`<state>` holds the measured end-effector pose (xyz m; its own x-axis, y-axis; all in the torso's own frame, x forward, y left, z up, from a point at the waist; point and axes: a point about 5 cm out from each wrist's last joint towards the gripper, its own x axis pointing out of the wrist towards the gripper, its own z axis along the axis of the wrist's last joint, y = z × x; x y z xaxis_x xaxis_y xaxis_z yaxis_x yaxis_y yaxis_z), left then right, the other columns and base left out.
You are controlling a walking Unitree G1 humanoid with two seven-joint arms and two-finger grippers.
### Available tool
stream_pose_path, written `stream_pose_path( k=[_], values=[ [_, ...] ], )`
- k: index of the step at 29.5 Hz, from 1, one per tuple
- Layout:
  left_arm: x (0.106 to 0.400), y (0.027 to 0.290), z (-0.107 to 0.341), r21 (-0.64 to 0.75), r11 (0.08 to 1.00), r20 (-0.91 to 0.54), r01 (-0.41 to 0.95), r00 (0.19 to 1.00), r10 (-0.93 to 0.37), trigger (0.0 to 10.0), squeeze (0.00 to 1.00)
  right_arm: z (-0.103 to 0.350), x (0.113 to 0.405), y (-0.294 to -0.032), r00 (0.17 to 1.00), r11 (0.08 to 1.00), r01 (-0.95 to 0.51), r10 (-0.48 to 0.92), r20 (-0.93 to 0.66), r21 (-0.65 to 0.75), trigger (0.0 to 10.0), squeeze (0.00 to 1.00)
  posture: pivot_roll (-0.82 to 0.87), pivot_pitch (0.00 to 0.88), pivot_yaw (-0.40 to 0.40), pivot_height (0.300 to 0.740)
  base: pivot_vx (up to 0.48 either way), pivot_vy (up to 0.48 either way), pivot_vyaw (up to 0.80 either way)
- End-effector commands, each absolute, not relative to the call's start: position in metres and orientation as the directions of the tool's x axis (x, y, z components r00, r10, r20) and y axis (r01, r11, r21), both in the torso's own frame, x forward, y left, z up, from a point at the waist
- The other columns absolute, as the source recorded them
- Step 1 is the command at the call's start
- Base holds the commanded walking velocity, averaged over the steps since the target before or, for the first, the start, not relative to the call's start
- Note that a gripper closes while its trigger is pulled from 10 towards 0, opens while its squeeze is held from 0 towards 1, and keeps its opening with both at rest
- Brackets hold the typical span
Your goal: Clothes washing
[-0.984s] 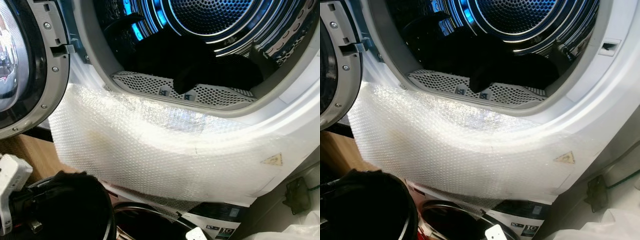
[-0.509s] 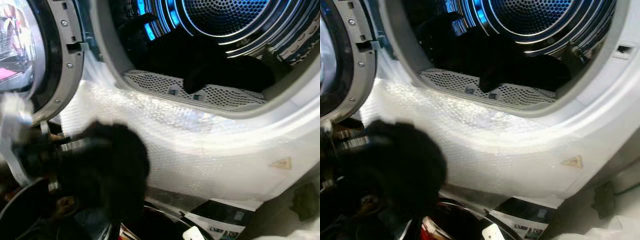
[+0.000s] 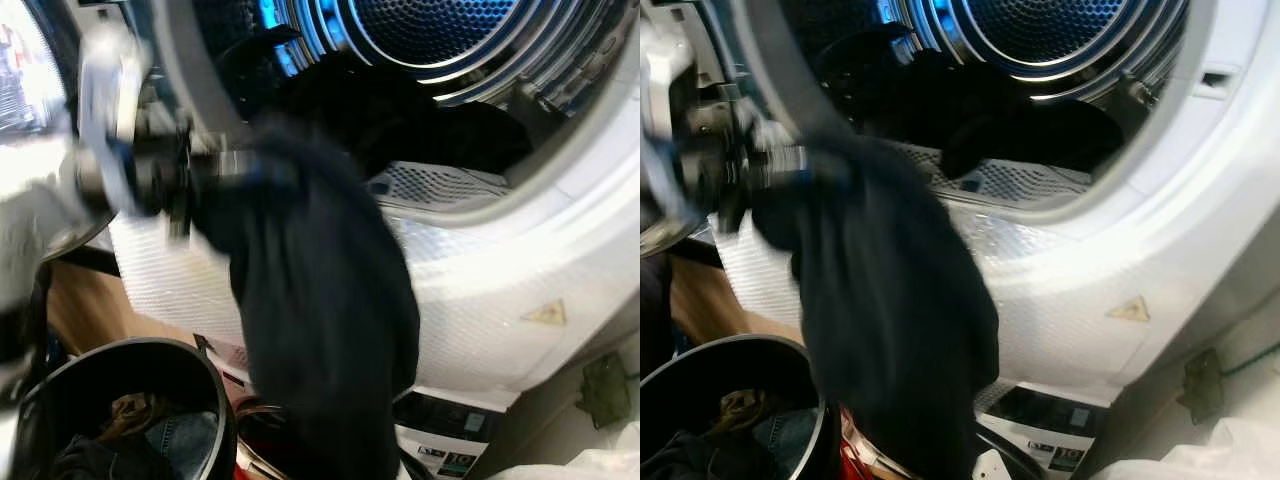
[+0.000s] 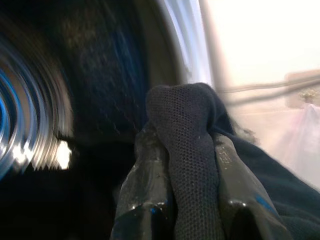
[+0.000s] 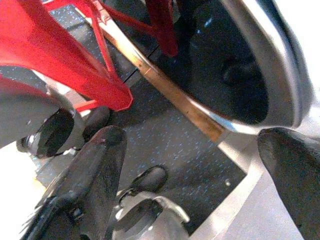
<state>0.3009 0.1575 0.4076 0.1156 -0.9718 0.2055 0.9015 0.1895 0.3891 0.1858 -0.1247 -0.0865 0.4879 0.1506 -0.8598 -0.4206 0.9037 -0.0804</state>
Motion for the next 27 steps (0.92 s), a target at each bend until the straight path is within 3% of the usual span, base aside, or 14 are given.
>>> stream_pose_path(
  k=[1, 5, 7, 8, 9, 10, 12, 18, 21, 23, 24, 25, 26, 27],
  values=[
    [0.310, 0.157, 0.415, 0.427, 0.196, 0.206, 0.883, 0.116, -0.972, 0.0, 0.00, -0.087, 0.186, -0.127, 0.490, 0.914, -0.398, 0.140, -0.860, -0.078, 10.0, 0.00, 0.30, 0.000, 0.023, 0.740, 0.000, 0.000, 0.00],
    [0.319, 0.154, 0.435, 0.432, 0.239, 0.298, 0.869, 0.113, -0.948, 0.0, 0.00, -0.087, 0.185, -0.128, 0.490, 0.917, -0.390, 0.135, -0.861, -0.078, 10.0, 0.00, 0.29, 0.000, 0.027, 0.740, 0.000, 0.000, 0.00],
    [0.340, 0.157, 0.458, 0.411, 0.469, 0.462, 0.782, 0.265, -0.846, 0.0, 0.00, -0.087, 0.185, -0.130, 0.495, 0.921, -0.381, 0.129, -0.859, -0.082, 10.0, 0.00, 0.26, 0.000, 0.029, 0.740, 0.000, 0.000, 0.00],
    [0.340, 0.157, 0.458, 0.411, 0.469, 0.462, 0.782, 0.265, -0.846, 0.0, 0.00, -0.087, 0.185, -0.130, 0.495, 0.921, -0.381, 0.129, -0.859, -0.082, 10.0, 0.00, 0.26, 0.000, 0.029, 0.740, 0.000, 0.000, 0.00],
    [0.352, 0.162, 0.466, 0.350, 0.618, 0.551, 0.704, 0.379, -0.744, 0.0, 0.00, -0.087, 0.186, -0.132, 0.500, 0.924, -0.373, 0.124, -0.857, -0.084, 10.0, 0.00, 0.24, 0.000, 0.032, 0.740, 0.000, 0.000, 0.00],
    [0.352, 0.162, 0.466, 0.350, 0.618, 0.551, 0.704, 0.379, -0.744, 0.0, 0.00, -0.087, 0.186, -0.132, 0.500, 0.924, -0.373, 0.124, -0.857, -0.084, 10.0, 0.00, 0.24, 0.000, 0.032, 0.740, 0.000, 0.000, 0.00],
    [0.373, 0.164, 0.460, 0.297, 0.787, 0.583, 0.541, 0.550, -0.599, 0.0, 0.00, -0.087, 0.186, -0.137, 0.509, 0.931, -0.353, 0.109, -0.854, -0.091, 10.0, 0.00, 0.20, 0.000, 0.038, 0.740, 0.000, 0.000, 0.00],
    [0.396, 0.157, 0.427, 0.350, 0.878, 0.506, 0.326, 0.723, -0.470, 0.0, 0.00, -0.091, 0.176, -0.148, 0.504, 0.945, -0.311, 0.075, -0.861, -0.100, 10.0, 0.00, 0.14, 0.000, 0.056, 0.740, 0.000, 0.000, 0.00],
    [0.405, 0.146, 0.400, 0.412, 0.830, 0.374, 0.377, 0.760, -0.531, 0.0, 0.00, -0.093, 0.171, -0.151, 0.505, 0.956, -0.277, 0.058, -0.861, -0.098, 10.0, 0.00, 0.11, 0.000, 0.067, 0.740, 0.000, 0.000, 0.00],
    [0.409, 0.135, 0.378, 0.468, 0.758, 0.257, 0.455, 0.750, -0.609, 0.9, 0.00, -0.095, 0.167, -0.153, 0.501, 0.960, -0.262, 0.049, -0.864, -0.097, 10.0, 0.00, 0.08, 0.000, 0.075, 0.740, 0.000, 0.000, 0.00],
    [0.411, 0.130, 0.368, 0.485, 0.729, 0.212, 0.483, 0.744, -0.634, 3.0, 0.00, -0.095, 0.165, -0.154, 0.499, 0.962, -0.256, 0.045, -0.865, -0.097, 10.0, 0.00, 0.08, 0.000, 0.077, 0.740, 0.000, 0.000, 0.00],
    [0.411, 0.128, 0.363, 0.493, 0.711, 0.184, 0.501, 0.739, -0.648, 3.0, 0.00, -0.096, 0.164, -0.155, 0.498, 0.963, -0.253, 0.043, -0.866, -0.098, 10.0, 0.00, 0.08, 0.000, 0.077, 0.740, 0.000, 0.000, 0.00],
    [0.412, 0.123, 0.354, 0.523, 0.669, 0.135, 0.528, 0.724, -0.677, 10.0, 0.00, -0.097, 0.161, -0.157, 0.494, 0.964, -0.248, 0.039, -0.868, -0.098, 10.0, 0.00, 0.06, 0.000, 0.080, 0.740, 0.000, 0.000, 0.00],
    [0.409, 0.110, 0.334, 0.534, 0.550, 0.017, 0.643, 0.642, -0.767, 10.0, 0.00, -0.100, 0.152, -0.161, 0.479, 0.965, -0.240, 0.027, -0.878, -0.102, 10.0, 0.00, 0.05, 0.000, 0.084, 0.740, 0.000, 0.000, 0.00]
  ],
)
